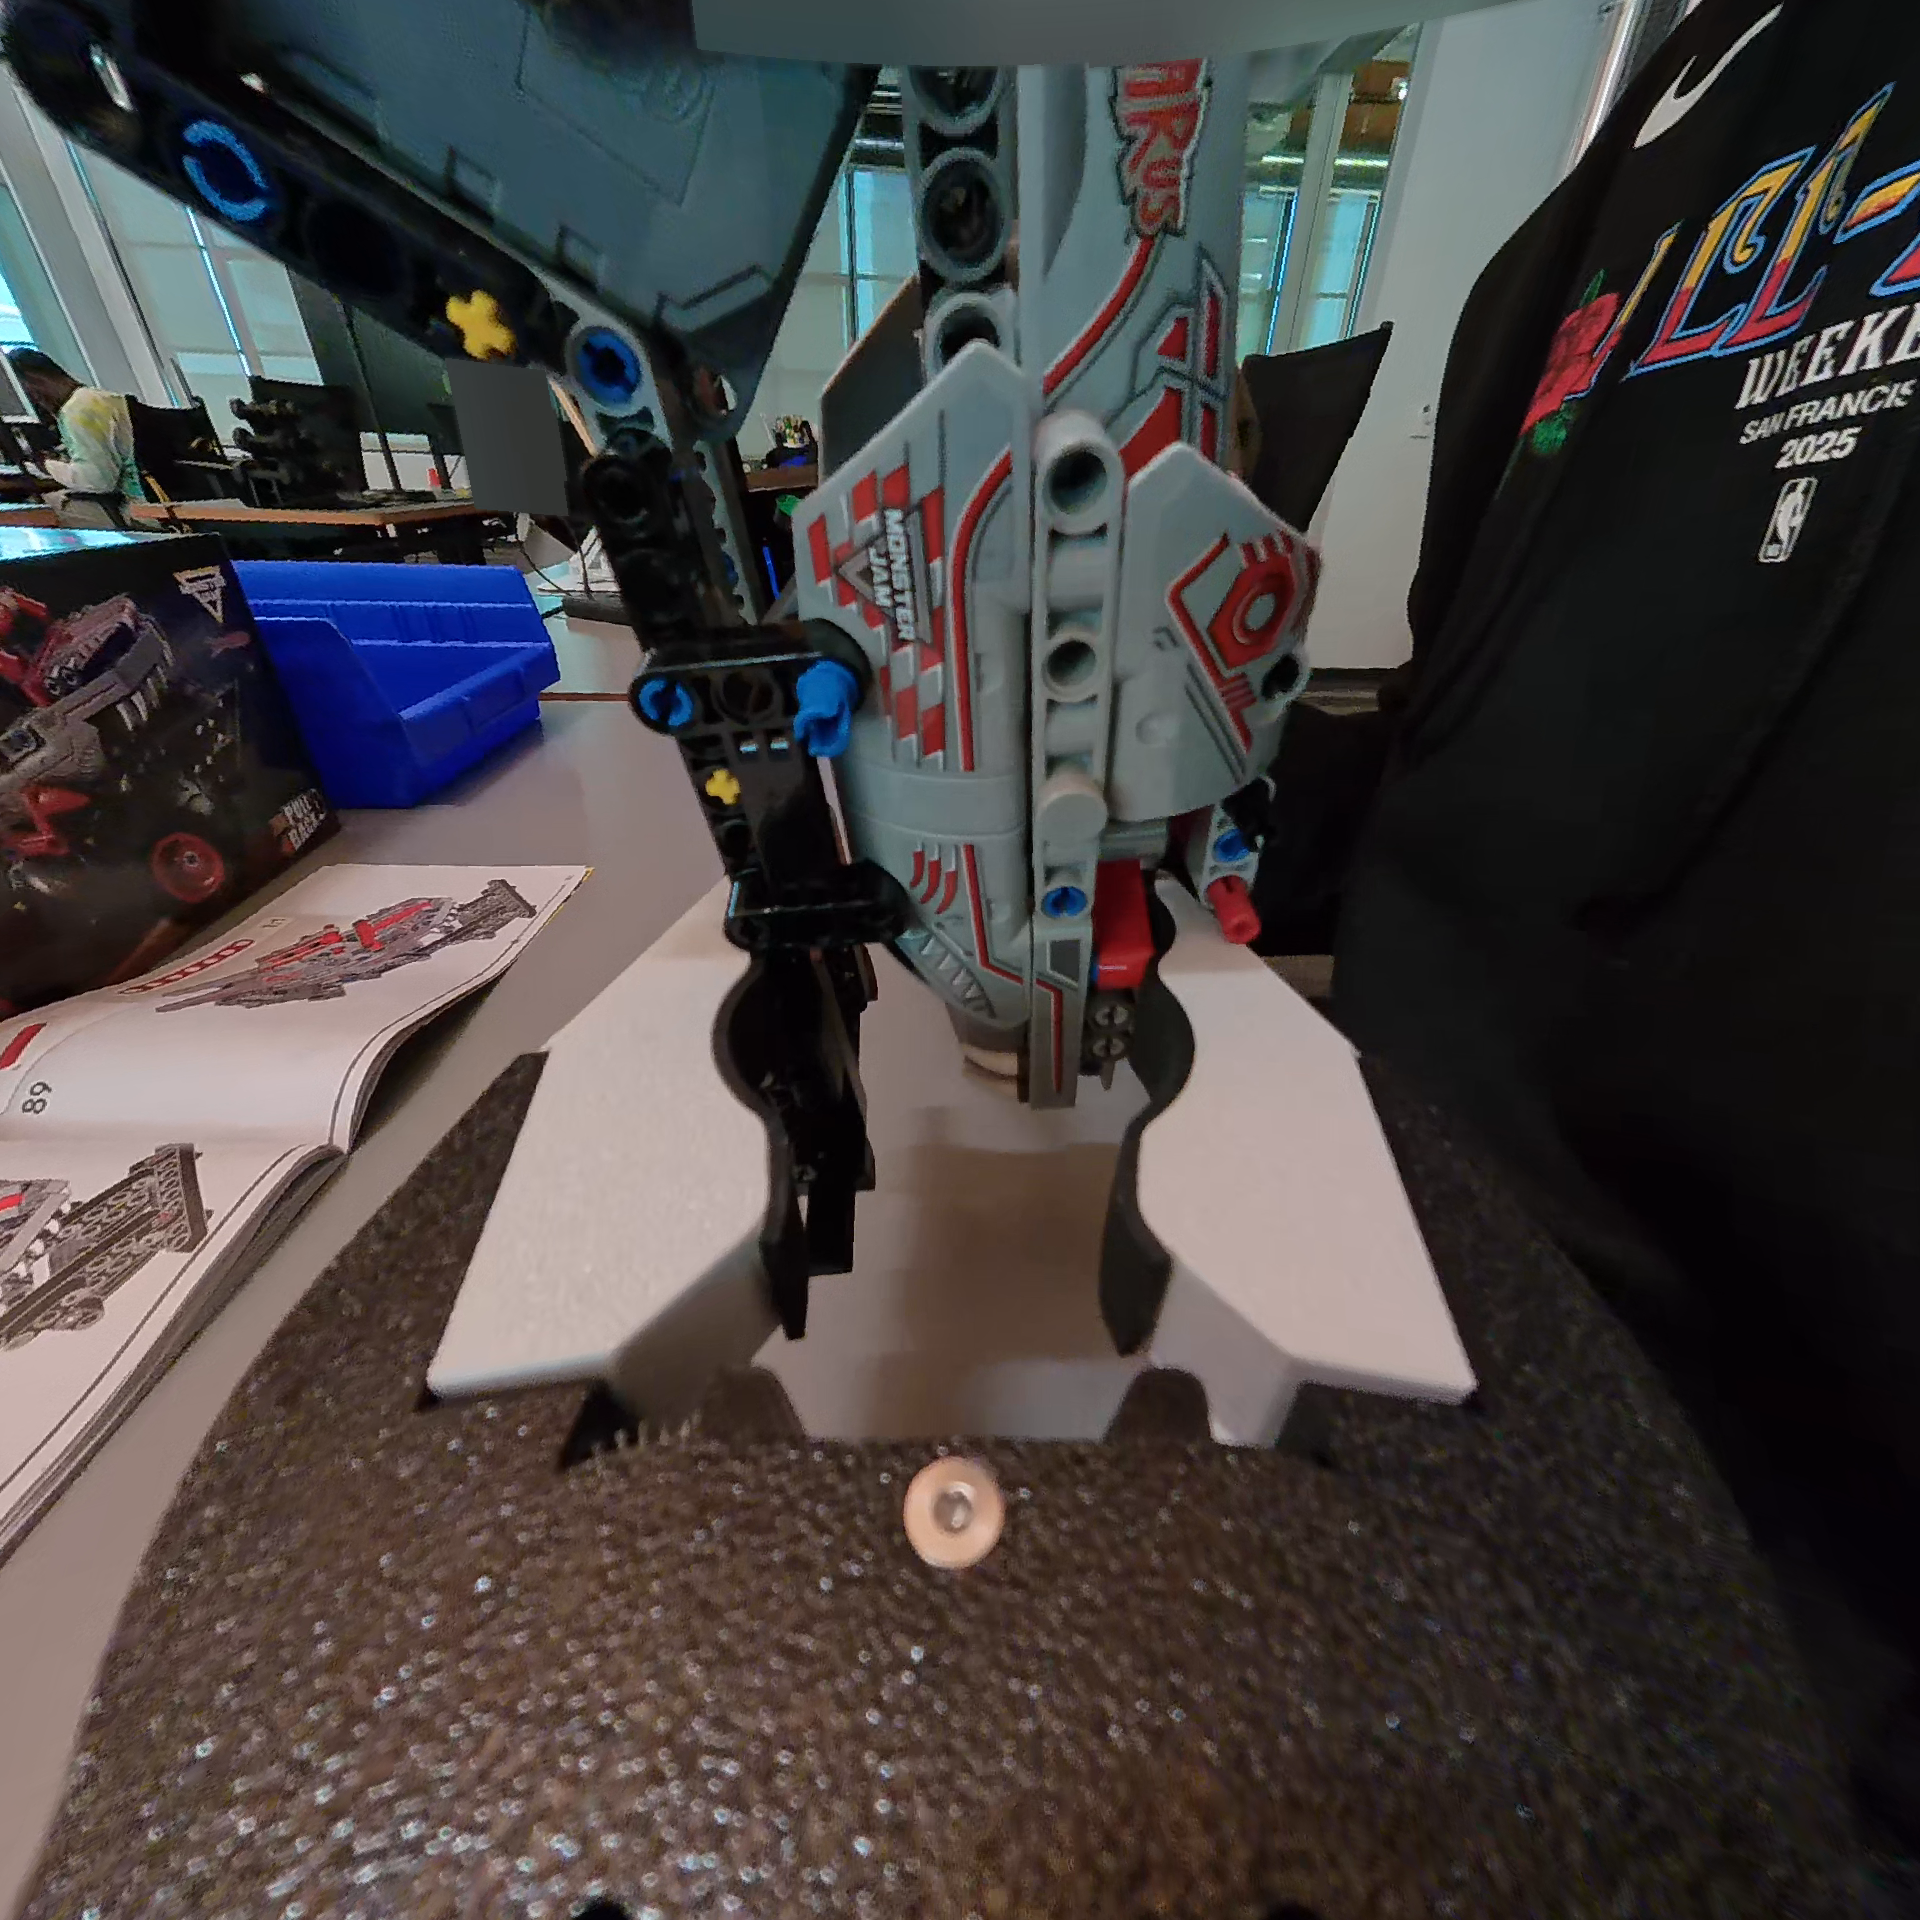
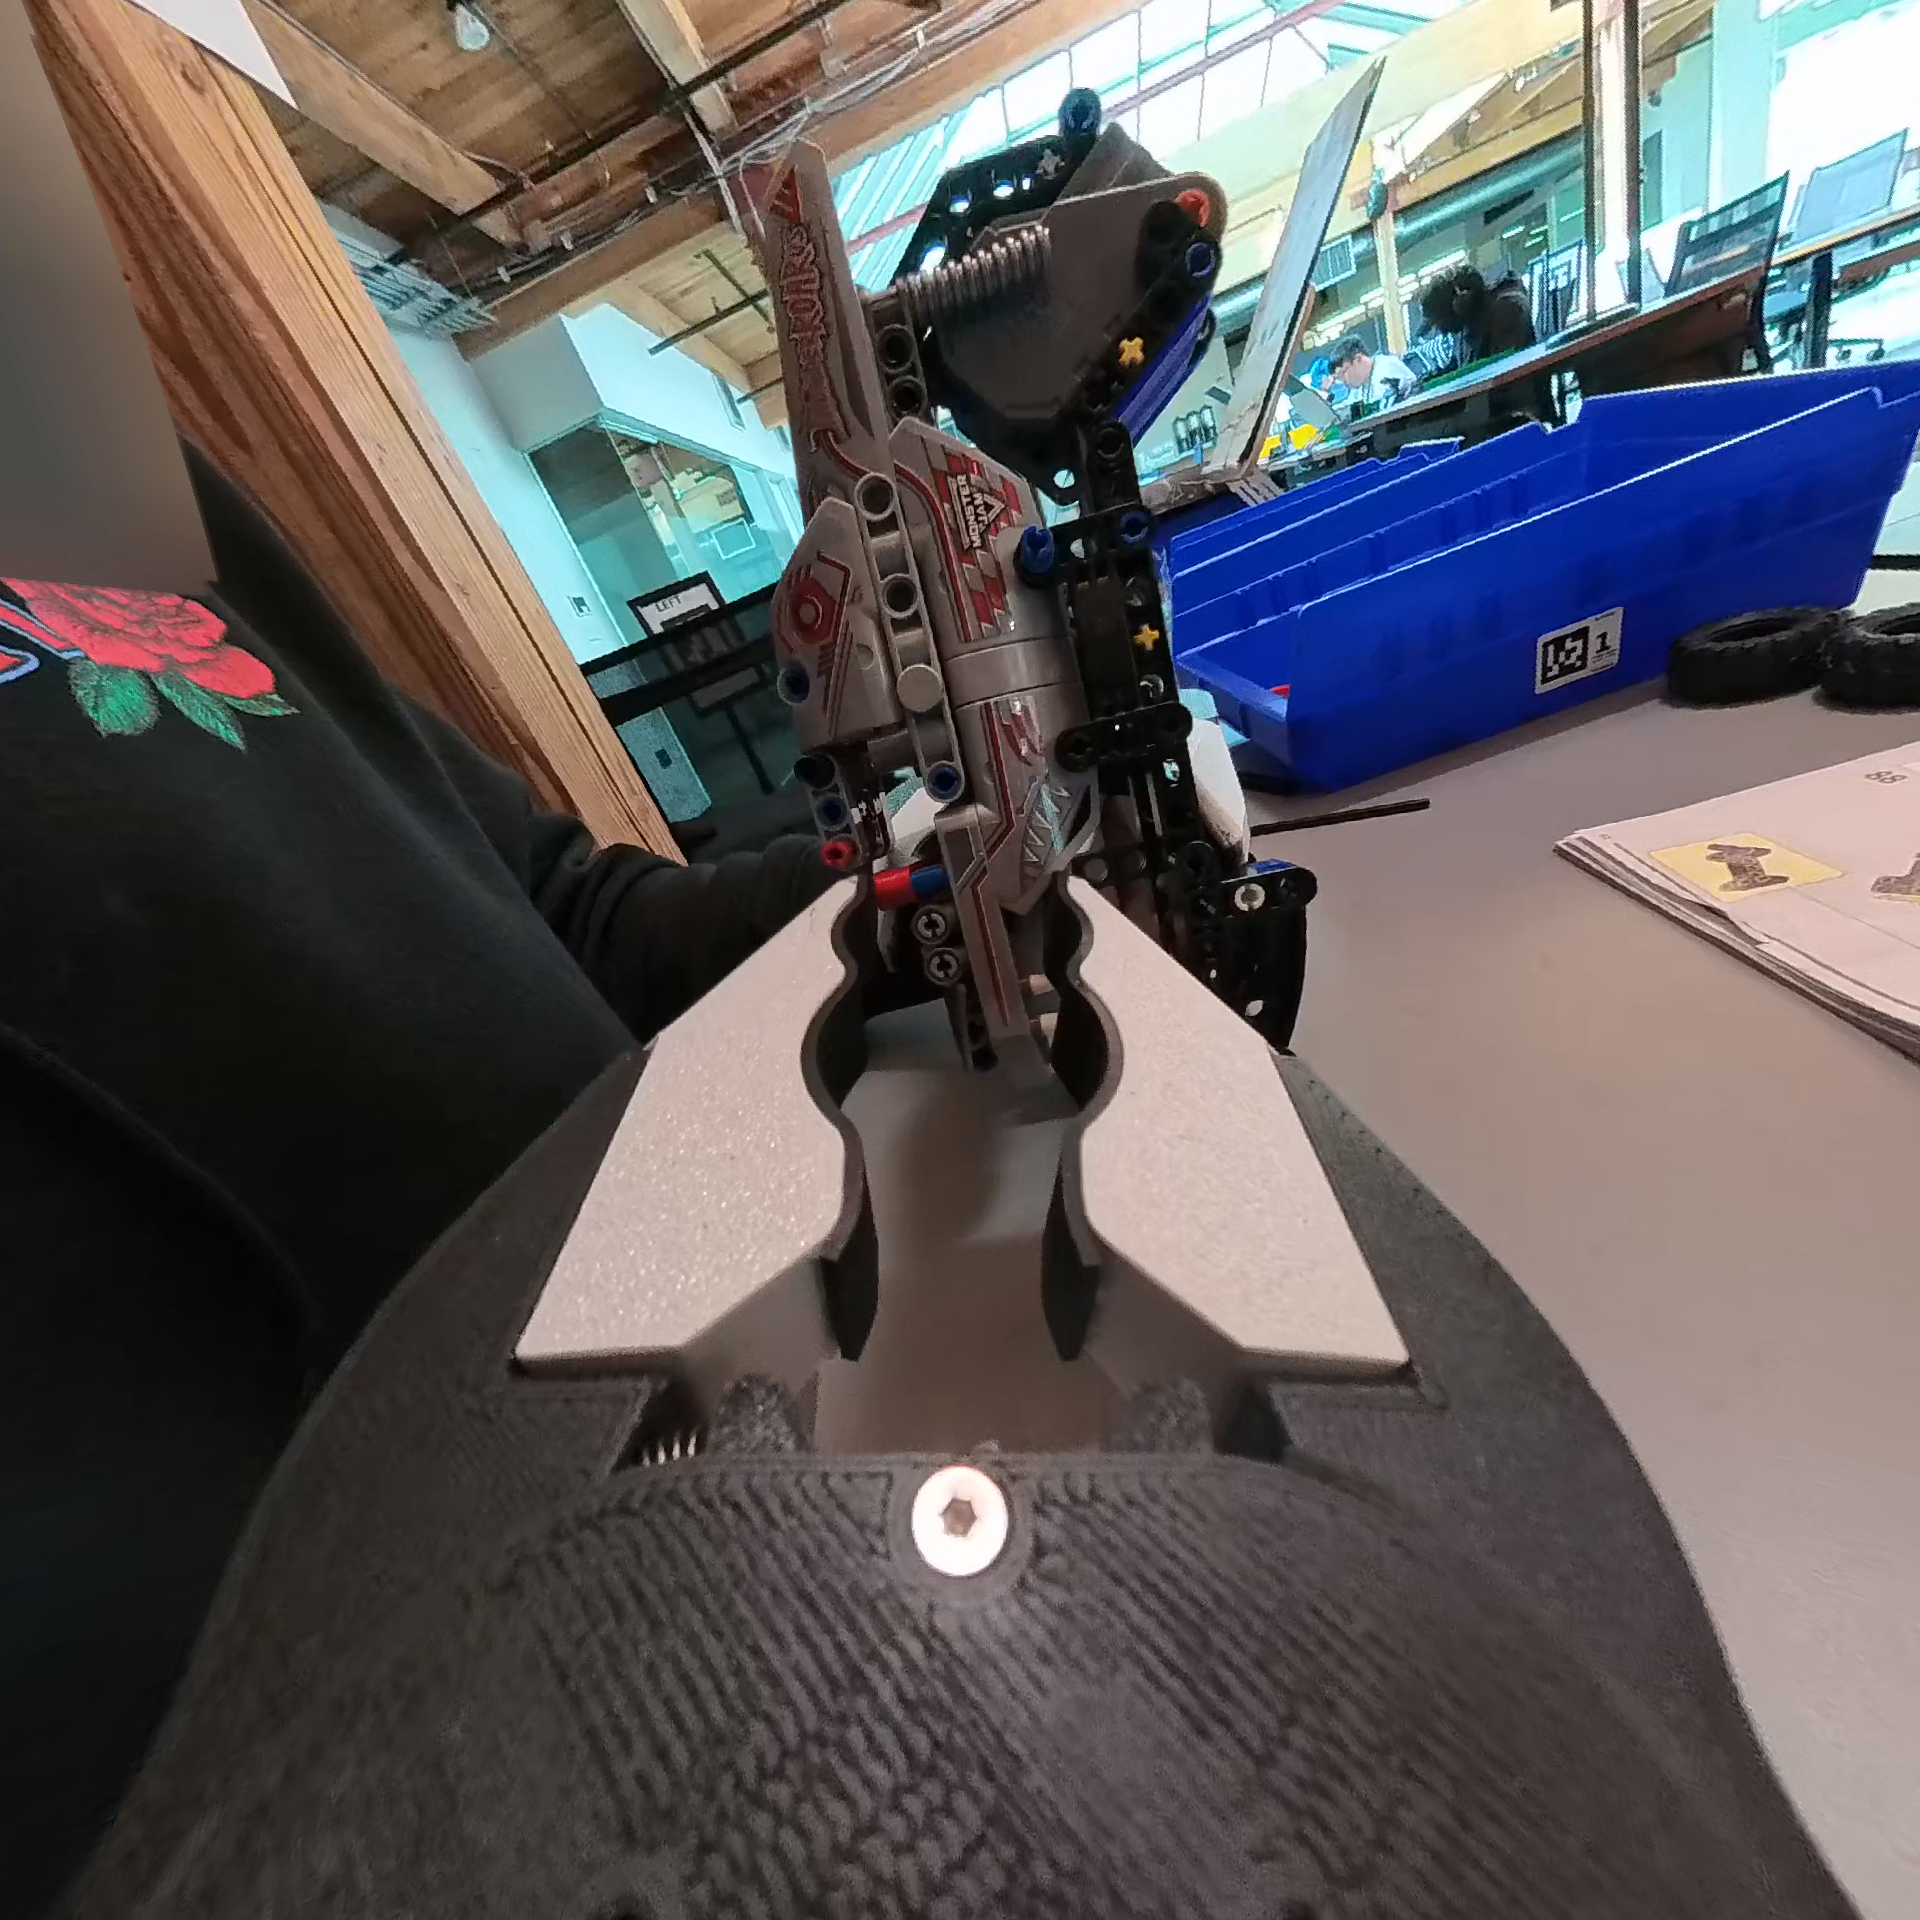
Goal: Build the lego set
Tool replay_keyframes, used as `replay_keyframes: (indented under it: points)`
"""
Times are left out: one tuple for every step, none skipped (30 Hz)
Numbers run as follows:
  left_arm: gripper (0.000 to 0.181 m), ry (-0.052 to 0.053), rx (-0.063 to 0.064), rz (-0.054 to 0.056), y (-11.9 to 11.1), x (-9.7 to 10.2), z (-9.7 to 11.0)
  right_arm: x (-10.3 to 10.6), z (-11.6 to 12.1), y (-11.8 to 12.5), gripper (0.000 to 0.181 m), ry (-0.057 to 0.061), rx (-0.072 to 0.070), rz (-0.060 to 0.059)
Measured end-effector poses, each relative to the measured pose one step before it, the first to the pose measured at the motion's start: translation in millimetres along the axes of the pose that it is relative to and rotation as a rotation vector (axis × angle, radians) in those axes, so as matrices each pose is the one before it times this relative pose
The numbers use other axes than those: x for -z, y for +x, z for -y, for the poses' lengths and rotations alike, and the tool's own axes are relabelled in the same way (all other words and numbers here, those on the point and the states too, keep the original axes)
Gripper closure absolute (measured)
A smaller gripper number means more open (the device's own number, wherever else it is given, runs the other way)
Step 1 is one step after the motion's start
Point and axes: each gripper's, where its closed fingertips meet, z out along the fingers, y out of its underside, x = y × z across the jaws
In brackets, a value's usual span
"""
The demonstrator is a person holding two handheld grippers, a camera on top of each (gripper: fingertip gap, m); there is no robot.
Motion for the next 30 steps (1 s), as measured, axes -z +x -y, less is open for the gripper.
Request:
replay_keyframes:
  points:
    - [0.115,0.0014,0.0036,-0.0023,0.57,-0.10,0.19,0.13,-0.15,-0.29,0.150,0.0000,0.0060,0.0018]
    - [0.115,0.0004,-0.0013,-0.0007,0.29,0.07,0.06,-0.08,-0.37,-0.43,0.150,-0.0012,-0.0019,0.0049]
    - [0.116,0.0006,-0.0006,0.0000,0.09,-0.10,0.17,0.06,-0.04,-0.22,0.150,-0.0016,0.0073,0.0007]
    - [0.115,0.0029,-0.0006,-0.0017,0.55,-0.29,0.49,0.04,0.25,-0.43,0.150,0.0005,0.0016,0.0031]
    - [0.116,-0.0006,-0.0019,-0.0011,0.31,-0.18,0.00,0.16,-0.09,-0.42,0.150,-0.0016,-0.0061,0.0044]
    - [0.115,-0.0043,-0.0036,-0.0008,0.35,-0.16,-0.62,0.23,-0.64,-0.29,0.150,-0.0074,-0.0043,0.0038]
    - [0.115,-0.0047,-0.0003,0.0003,0.23,-0.20,-0.58,0.32,-0.88,-0.04,0.151,-0.0075,-0.0023,0.0027]
    - [0.116,-0.0005,0.0002,-0.0006,0.22,-0.03,-0.07,0.19,-0.40,-0.14,0.151,-0.0007,-0.0122,0.0047]
    - [0.115,0.0005,0.0011,0.0041,-0.44,-0.22,-0.14,0.10,-0.13,-0.07,0.151,0.0025,-0.0043,0.0067]
    - [0.115,-0.0008,0.0177,0.0043,-1.04,-0.01,-0.26,0.25,0.48,0.95,0.151,0.0069,0.0007,-0.0013]
    - [0.115,-0.0079,0.0363,0.0041,-1.68,0.41,-1.02,-0.17,0.63,1.63,0.150,0.0040,-0.0080,-0.0069]
    - [0.115,-0.0208,0.0562,0.0090,-2.89,0.38,-2.49,-0.13,-0.21,3.39,0.149,-0.0076,-0.0317,-0.0127]
    - [0.115,-0.0208,0.0737,0.0119,-3.14,-0.63,-2.02,1.09,-0.24,4.59,0.148,-0.0120,-0.0166,-0.0169]
    - [0.115,-0.0103,0.0858,0.0104,-2.44,-1.18,0.11,2.51,-1.29,4.27,0.147,-0.0220,0.0356,-0.0291]
    - [0.115,-0.0111,0.0938,-0.0114,0.22,-0.43,0.37,4.35,1.48,1.25,0.141,-0.0120,0.0746,-0.0338]
    - [0.115,-0.0182,0.0973,-0.0062,-0.43,0.37,-0.04,6.23,4.69,1.84,0.130,-0.0003,0.0808,-0.0498]
    - [0.115,-0.0283,0.0982,0.0075,-2.40,1.18,-1.28,6.75,4.06,2.12,0.131,-0.0081,0.0932,-0.0483]
    - [0.115,-0.0334,0.0963,-0.0113,-0.18,2.04,-2.51,5.79,1.18,1.86,0.136,-0.0217,0.1041,-0.0372]
    - [0.114,-0.0441,0.1070,-0.0207,0.39,2.21,-4.12,3.61,-2.57,2.80,0.139,-0.0335,0.1031,-0.0385]
    - [0.114,-0.0479,0.1092,-0.0192,-0.94,1.83,-4.50,0.77,-4.60,-0.51,0.146,-0.0354,0.0867,-0.0161]
    - [0.114,-0.0441,0.0910,-0.0327,-0.33,1.53,-4.30,-2.02,-3.50,-5.31,0.152,-0.0249,0.0532,0.0145]
    - [0.114,-0.0416,0.0736,-0.0332,-0.71,1.28,-4.18,-4.25,-2.17,-9.10,0.154,-0.0171,0.0309,0.0420]
    - [0.114,-0.0384,0.0620,-0.0130,-3.05,0.96,-3.38,-5.37,-1.88,-6.20,0.154,-0.0110,0.0282,0.0243]
    - [0.115,-0.0372,0.0438,0.0118,-5.64,0.34,-2.67,-5.27,-5.36,-0.07,0.156,-0.0274,0.0346,-0.0120]
    - [0.115,-0.0434,0.0187,0.0164,-5.97,0.06,-3.41,-5.22,-8.66,3.02,0.155,-0.0495,0.0400,-0.0281]
    - [0.114,-0.0512,0.0113,0.0063,-4.62,0.23,-4.42,-5.34,-6.53,1.61,0.154,-0.0360,0.0421,-0.0220]
    - [0.114,-0.0519,0.0197,0.0036,-4.26,0.09,-3.95,-5.55,-2.69,-2.26,0.153,-0.0129,0.0341,-0.0002]
    - [0.112,-0.0472,0.0186,0.0112,-4.88,-0.03,-3.12,-5.29,-1.93,-3.44,0.153,-0.0102,0.0257,0.0079]
    - [0.109,-0.0407,0.0092,0.0168,-5.37,0.65,-2.41,-4.76,-4.39,0.77,0.152,-0.0204,0.0254,-0.0176]
    - [0.110,-0.0229,0.0031,0.0005,-2.34,2.06,0.45,-4.43,-5.56,-0.02,0.151,-0.0208,0.0289,-0.0133]
